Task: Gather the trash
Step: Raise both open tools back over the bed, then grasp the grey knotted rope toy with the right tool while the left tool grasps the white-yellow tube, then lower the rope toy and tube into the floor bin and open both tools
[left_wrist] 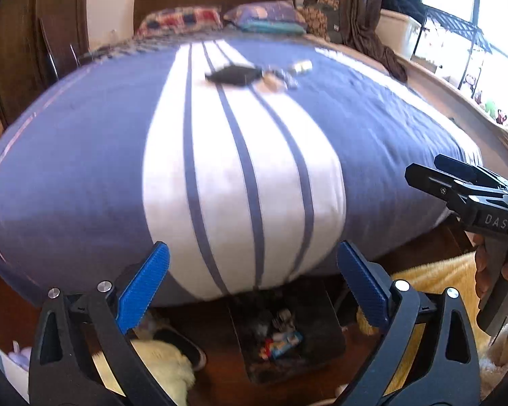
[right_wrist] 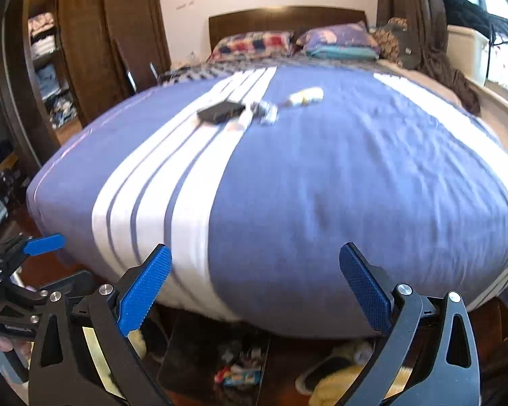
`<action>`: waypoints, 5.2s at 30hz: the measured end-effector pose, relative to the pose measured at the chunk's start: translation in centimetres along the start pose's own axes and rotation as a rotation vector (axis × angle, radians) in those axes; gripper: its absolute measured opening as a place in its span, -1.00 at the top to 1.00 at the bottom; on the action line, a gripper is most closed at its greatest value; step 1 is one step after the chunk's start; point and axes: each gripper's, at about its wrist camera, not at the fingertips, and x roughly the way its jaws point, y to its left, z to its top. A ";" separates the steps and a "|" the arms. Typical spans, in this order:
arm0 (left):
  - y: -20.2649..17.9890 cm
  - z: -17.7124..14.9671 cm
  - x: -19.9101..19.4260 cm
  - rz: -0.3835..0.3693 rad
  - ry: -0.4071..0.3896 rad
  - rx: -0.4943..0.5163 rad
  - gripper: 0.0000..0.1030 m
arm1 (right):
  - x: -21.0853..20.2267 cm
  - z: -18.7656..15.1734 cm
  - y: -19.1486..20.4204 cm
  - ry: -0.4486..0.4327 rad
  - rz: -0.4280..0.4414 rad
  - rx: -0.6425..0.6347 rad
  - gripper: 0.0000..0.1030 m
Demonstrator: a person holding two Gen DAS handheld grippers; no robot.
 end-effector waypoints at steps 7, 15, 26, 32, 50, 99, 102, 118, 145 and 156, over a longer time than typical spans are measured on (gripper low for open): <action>1.3 4.6 -0.3 0.033 -0.066 -0.003 -0.84 | 1.2 4.3 -1.0 -0.060 -0.024 0.012 -0.93; 3.2 8.3 2.6 0.060 -0.079 -0.001 -0.84 | 4.4 8.1 -1.3 -0.069 -0.052 -0.007 -0.93; 4.2 12.3 9.2 0.036 -0.026 -0.003 -0.84 | 11.9 12.5 -2.0 -0.019 -0.077 -0.019 -0.91; 3.1 14.1 12.2 0.006 -0.009 0.027 -0.84 | 17.6 15.6 -2.2 0.054 -0.069 -0.025 -0.29; -1.5 17.8 16.8 -0.082 0.010 0.072 -0.73 | 20.2 17.1 -4.2 0.098 -0.066 -0.017 0.81; -3.5 6.0 5.2 -0.129 0.026 0.043 0.65 | 2.9 3.0 -0.6 0.048 -0.068 -0.091 0.81; -3.7 4.5 3.9 -0.130 0.026 0.043 0.65 | 1.6 1.6 -0.2 0.052 -0.065 -0.094 0.81; -2.9 -2.9 1.9 -0.139 0.083 -0.003 0.65 | 0.1 -4.5 1.9 0.134 -0.031 -0.109 0.81; -2.5 -13.3 11.9 -0.169 0.401 -0.075 0.65 | 9.8 -13.9 1.5 0.465 0.070 -0.040 0.81; -2.4 -15.0 15.2 -0.198 0.520 -0.093 0.64 | 14.0 -15.7 2.6 0.581 0.116 -0.029 0.75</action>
